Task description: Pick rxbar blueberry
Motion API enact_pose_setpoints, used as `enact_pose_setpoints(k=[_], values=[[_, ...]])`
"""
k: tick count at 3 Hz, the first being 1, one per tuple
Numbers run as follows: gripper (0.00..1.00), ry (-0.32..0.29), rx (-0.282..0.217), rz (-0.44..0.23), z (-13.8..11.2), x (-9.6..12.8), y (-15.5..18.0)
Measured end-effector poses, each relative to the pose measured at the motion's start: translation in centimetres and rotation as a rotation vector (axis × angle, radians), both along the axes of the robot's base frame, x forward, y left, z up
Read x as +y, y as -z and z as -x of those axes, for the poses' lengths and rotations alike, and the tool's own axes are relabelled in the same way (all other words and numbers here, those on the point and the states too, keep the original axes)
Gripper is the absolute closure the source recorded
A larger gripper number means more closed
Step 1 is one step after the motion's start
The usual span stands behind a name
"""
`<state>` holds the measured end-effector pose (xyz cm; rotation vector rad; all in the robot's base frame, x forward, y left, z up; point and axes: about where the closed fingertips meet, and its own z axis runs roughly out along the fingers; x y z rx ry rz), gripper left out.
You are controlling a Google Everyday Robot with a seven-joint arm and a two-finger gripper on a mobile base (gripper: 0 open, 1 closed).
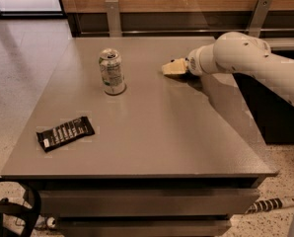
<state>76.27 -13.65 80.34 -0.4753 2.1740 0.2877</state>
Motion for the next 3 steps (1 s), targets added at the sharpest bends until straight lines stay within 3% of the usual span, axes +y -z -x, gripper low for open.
enact_pose_setpoints(k=[2, 3], values=[[1.00, 0.000, 0.000, 0.000, 0.0, 0.0, -1.2], [1.00, -0.013, -0.002, -0.007, -0.1, 0.3, -1.7]])
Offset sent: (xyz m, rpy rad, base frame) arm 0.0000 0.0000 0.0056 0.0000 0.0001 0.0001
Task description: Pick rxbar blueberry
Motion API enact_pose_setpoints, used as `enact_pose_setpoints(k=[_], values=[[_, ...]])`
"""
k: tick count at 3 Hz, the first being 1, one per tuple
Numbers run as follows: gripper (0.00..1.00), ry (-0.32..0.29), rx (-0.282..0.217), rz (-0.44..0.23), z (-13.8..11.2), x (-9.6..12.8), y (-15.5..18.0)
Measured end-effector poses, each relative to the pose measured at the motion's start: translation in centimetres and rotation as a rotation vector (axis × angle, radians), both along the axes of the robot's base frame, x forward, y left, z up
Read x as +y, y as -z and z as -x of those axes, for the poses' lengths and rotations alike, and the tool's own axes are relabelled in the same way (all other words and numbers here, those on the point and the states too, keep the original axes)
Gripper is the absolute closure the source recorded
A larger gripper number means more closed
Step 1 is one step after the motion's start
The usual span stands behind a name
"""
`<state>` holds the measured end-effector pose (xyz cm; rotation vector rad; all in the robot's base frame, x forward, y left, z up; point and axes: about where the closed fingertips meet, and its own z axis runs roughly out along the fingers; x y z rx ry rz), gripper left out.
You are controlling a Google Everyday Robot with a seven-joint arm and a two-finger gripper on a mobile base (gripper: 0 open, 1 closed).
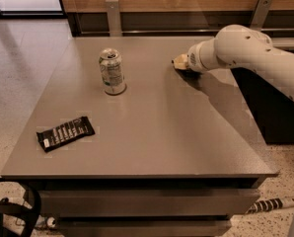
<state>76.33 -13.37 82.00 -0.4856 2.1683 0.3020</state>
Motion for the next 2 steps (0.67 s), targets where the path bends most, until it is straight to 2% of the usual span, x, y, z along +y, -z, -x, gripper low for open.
enact_pose_setpoints(k=[2], values=[[1.00, -0.029, -0.110, 0.154, -1.3, -1.4, -8.4]])
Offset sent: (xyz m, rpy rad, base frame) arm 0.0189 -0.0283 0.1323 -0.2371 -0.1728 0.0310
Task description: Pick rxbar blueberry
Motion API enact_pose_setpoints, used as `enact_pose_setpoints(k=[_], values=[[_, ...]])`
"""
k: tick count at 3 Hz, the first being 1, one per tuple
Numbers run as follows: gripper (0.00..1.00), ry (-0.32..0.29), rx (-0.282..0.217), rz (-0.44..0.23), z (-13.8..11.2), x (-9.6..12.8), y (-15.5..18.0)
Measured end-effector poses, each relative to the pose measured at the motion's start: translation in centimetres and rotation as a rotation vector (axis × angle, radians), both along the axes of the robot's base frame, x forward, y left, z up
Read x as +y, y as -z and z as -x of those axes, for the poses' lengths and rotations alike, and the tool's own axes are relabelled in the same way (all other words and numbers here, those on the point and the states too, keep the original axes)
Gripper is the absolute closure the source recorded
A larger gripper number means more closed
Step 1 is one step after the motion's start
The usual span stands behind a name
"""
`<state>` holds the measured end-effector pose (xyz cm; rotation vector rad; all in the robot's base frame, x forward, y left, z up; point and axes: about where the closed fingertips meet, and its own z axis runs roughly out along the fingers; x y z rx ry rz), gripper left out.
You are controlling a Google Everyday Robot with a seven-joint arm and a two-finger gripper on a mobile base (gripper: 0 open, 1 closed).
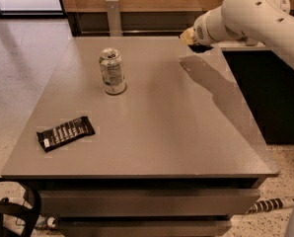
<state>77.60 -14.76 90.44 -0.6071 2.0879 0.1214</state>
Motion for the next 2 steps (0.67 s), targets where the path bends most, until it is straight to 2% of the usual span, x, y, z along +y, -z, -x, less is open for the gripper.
enact_pose_setpoints(k=[1, 2], values=[[1.00, -0.015, -0.051, 0.023, -0.4, -0.7, -3.2], [1.00, -0.112, -0.088, -0.054, -0.3, -1.4, -5.8]])
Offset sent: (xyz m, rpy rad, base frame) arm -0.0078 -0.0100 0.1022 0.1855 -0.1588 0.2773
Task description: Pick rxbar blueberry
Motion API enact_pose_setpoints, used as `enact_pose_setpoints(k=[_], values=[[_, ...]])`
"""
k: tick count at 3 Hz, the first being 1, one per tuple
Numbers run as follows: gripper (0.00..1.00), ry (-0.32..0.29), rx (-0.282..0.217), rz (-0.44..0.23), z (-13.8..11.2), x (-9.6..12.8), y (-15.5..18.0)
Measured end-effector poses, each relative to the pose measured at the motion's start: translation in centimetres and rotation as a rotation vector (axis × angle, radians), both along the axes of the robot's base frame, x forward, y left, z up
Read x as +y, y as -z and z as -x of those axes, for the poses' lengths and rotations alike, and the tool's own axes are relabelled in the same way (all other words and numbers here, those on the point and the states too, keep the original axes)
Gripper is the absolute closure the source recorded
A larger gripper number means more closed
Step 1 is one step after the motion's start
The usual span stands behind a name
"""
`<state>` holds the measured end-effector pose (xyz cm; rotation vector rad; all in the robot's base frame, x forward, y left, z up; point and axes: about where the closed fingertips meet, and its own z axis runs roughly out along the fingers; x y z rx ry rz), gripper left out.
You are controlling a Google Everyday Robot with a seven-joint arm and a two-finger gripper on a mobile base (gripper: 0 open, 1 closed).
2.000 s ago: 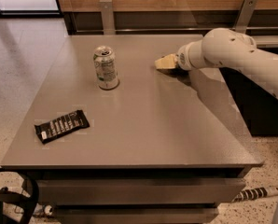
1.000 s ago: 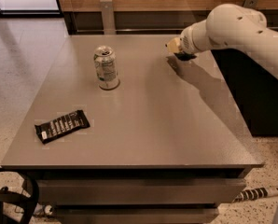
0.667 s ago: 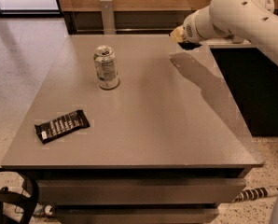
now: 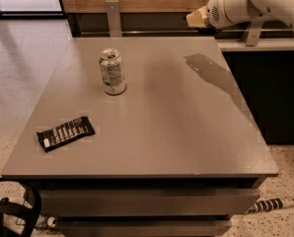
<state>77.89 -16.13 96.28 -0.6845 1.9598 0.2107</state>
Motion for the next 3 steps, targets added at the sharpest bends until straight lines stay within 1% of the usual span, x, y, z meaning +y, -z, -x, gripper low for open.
enact_pose_setpoints(k=[1, 2, 3], values=[[1.00, -0.175, -0.048, -0.093, 1.9, 2.0, -3.1], [1.00, -0.285, -0.082, -0.116, 3.9, 3.7, -4.9], [1.00, -0.354, -0.115, -0.143, 6.2, 4.9, -6.3]])
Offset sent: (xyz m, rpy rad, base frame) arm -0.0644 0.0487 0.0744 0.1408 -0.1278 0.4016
